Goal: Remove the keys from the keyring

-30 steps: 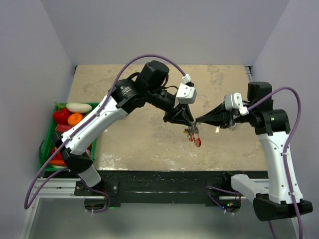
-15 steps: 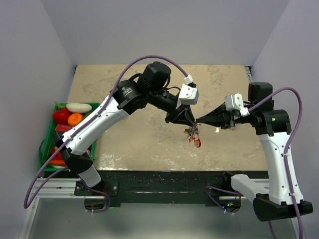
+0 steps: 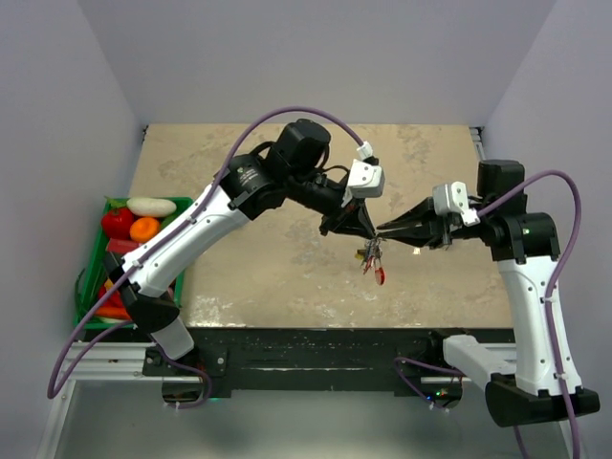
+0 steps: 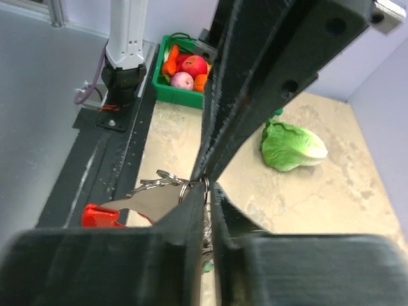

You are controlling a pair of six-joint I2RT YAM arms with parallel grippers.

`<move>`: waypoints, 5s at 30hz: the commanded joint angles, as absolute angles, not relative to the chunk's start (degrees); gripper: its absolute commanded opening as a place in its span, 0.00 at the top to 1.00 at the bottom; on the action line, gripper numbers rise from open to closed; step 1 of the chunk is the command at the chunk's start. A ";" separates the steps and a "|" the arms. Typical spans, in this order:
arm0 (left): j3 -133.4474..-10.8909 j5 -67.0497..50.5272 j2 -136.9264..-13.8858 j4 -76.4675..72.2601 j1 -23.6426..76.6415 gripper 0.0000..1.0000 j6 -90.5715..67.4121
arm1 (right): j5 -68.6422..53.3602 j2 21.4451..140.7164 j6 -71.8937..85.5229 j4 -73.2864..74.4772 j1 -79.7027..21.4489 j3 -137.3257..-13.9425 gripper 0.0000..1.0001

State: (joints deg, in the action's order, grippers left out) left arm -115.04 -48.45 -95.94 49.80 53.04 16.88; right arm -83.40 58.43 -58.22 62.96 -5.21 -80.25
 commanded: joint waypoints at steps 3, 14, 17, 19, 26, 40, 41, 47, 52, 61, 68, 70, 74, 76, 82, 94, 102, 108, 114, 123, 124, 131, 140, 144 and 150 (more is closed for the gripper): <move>-112.15 -31.58 -93.61 44.21 53.79 1.00 12.40 | -80.45 55.99 -54.62 56.90 -4.92 -81.92 0.59; -102.84 3.32 -90.26 44.29 53.44 1.00 10.37 | -72.42 53.53 -62.40 64.24 -5.01 -83.51 0.46; -101.34 5.45 -90.70 45.52 52.91 1.00 10.20 | -72.25 52.82 -66.34 64.25 -5.10 -77.98 0.45; -99.85 5.62 -90.79 45.70 52.56 1.00 9.76 | -73.47 52.65 -70.38 64.95 -5.10 -73.42 0.45; -100.19 0.27 -92.63 47.02 50.98 1.00 8.09 | -75.68 55.63 -87.45 69.45 -13.25 -62.15 0.40; -102.13 -4.92 -96.50 47.46 49.92 1.00 6.77 | -69.44 64.07 -63.92 39.49 -23.90 -56.61 0.54; -102.30 -4.92 -96.68 47.55 49.92 1.00 6.77 | -68.56 64.33 -62.42 37.20 -24.25 -55.91 0.54; -102.74 -6.59 -96.68 47.64 49.83 1.00 6.50 | -58.99 65.21 -52.13 21.46 -25.14 -50.90 0.56; -103.10 -9.14 -96.24 48.16 49.48 1.00 6.50 | -49.68 64.34 -44.13 10.65 -25.14 -47.64 0.56; -101.87 -15.72 -94.92 49.04 48.08 1.00 6.59 | -42.28 65.30 -40.78 4.40 -24.87 -50.01 0.59; -99.32 -35.05 -94.04 47.46 44.39 1.00 4.05 | -42.45 68.11 -39.64 0.44 -24.43 -51.76 0.58; -99.05 -41.29 -93.96 46.76 43.60 1.00 3.34 | -43.50 68.29 -39.38 0.44 -24.17 -52.21 0.57; -98.09 -47.54 -93.61 45.36 42.02 1.00 2.29 | -45.70 67.24 -38.94 1.41 -22.59 -53.52 0.57; -97.39 -49.91 -93.16 44.13 41.57 1.00 1.32 | -47.62 66.19 -38.59 2.11 -21.28 -54.40 0.57; -94.57 -56.42 -93.51 39.56 38.06 1.00 -3.60 | -53.25 64.34 -38.15 7.90 -20.65 -57.74 0.56; -88.34 -61.44 -92.38 26.19 32.61 1.00 -11.26 | -52.83 61.35 -47.81 28.30 -19.43 -62.93 0.56; -88.07 -44.13 -98.25 32.61 32.87 0.82 6.15 | -56.95 60.64 -48.42 35.50 -1.61 -59.85 0.53; -90.70 -35.25 -108.62 33.66 35.15 0.55 10.54 | -53.44 63.98 -59.06 46.75 3.33 -60.39 0.49; -89.04 -28.40 -113.29 32.00 42.00 0.45 14.50 | -53.00 61.88 -60.47 47.99 6.23 -58.80 0.48; -89.56 -25.49 -113.73 30.24 46.75 0.44 13.09 | -51.68 55.91 -60.12 48.69 6.86 -56.43 0.48; -89.39 -24.79 -113.56 30.23 47.19 0.44 13.18 | -51.42 55.29 -59.60 48.43 6.86 -56.25 0.48; -87.01 -14.86 -113.11 28.21 51.76 0.50 14.06 | -51.77 50.72 -57.83 48.60 7.12 -56.16 0.49; -86.92 -10.02 -114.17 28.92 54.14 0.59 13.89 | -51.85 48.34 -57.75 50.36 7.12 -56.43 0.49; -87.01 -9.67 -115.13 29.79 54.32 0.62 14.06 | -52.03 47.72 -57.74 50.54 7.03 -56.34 0.49; -86.84 -11.16 -115.49 30.59 54.67 0.65 14.15 | -52.29 47.55 -57.74 50.80 7.12 -56.51 0.50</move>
State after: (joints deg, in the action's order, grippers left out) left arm -87.26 -10.61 -115.46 30.98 54.43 13.10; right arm -51.90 48.07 -58.46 49.98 6.83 -56.21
